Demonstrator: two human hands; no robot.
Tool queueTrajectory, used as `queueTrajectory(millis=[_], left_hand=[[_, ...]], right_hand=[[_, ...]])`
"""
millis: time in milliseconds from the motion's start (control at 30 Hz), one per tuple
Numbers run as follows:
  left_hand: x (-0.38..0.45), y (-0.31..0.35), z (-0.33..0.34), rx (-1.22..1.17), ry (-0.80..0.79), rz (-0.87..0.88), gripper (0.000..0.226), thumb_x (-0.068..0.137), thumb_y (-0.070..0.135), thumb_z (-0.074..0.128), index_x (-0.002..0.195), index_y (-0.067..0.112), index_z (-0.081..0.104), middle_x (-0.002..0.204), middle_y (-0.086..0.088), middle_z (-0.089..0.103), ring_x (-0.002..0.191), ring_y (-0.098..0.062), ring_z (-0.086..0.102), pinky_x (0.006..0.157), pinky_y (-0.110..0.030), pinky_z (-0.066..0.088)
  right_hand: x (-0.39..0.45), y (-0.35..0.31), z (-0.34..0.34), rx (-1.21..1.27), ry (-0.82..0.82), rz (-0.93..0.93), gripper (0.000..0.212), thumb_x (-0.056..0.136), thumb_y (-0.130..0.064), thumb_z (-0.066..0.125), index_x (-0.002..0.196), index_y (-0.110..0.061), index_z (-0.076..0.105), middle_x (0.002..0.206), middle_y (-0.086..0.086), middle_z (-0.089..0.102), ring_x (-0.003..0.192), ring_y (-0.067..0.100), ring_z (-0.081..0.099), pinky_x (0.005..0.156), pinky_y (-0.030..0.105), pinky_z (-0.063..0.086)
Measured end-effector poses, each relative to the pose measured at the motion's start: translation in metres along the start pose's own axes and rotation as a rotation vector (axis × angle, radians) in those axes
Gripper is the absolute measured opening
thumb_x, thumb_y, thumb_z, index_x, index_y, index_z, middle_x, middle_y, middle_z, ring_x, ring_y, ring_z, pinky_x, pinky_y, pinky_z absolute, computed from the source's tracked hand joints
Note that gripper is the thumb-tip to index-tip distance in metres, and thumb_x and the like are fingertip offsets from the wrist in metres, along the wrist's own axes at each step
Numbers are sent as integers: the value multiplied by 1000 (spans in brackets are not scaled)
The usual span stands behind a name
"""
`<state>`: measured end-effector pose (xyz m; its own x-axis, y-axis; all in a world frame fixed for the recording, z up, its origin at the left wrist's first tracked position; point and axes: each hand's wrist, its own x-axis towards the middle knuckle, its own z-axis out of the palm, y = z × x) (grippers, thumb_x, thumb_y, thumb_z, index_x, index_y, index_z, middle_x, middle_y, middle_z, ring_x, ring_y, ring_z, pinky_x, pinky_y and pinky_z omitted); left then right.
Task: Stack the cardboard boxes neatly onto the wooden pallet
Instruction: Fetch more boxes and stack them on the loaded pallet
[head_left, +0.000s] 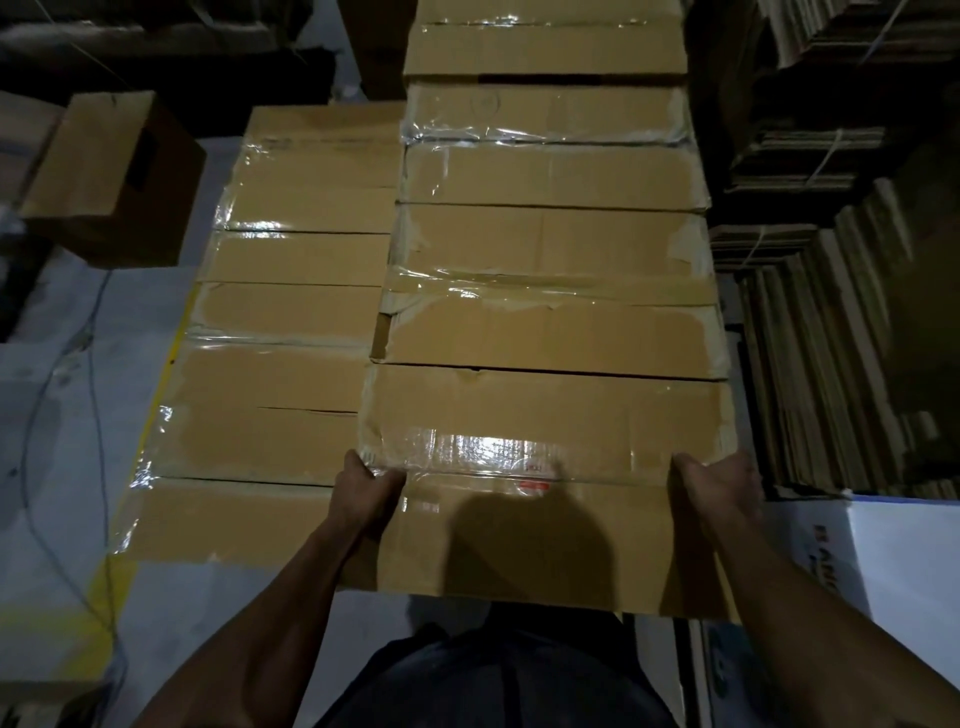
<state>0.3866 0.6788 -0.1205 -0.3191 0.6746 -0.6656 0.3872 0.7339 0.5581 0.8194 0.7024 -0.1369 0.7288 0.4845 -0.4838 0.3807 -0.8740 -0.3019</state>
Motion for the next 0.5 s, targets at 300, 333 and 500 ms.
queueTrajectory(millis=[300,333,500], left_hand=[[3,3,6,14,-4,-40,70,79,43,72,130,14,35,114,-7,56,101,-32,60,91,-52,54],[10,0,5,0,-8,-52,71,78,48,71,129,13,37,115,-7,57,101,-31,61,90,-52,54],[32,34,4,-28,63,-31,67,83,57,65,124,7,46,115,-7,59,103,-29,61,89,-45,54]], right_hand=[[3,-3,0,-24,-8,13,93,76,-46,73,148,-8,28,145,23,43,128,43,45,106,56,39],[2,-4,0,-24,-5,11,93,77,-46,72,149,-9,26,146,22,42,129,43,43,107,56,37],[16,-30,4,20,42,-51,92,82,-52,65,152,-12,22,149,21,39,131,44,42,108,58,36]])
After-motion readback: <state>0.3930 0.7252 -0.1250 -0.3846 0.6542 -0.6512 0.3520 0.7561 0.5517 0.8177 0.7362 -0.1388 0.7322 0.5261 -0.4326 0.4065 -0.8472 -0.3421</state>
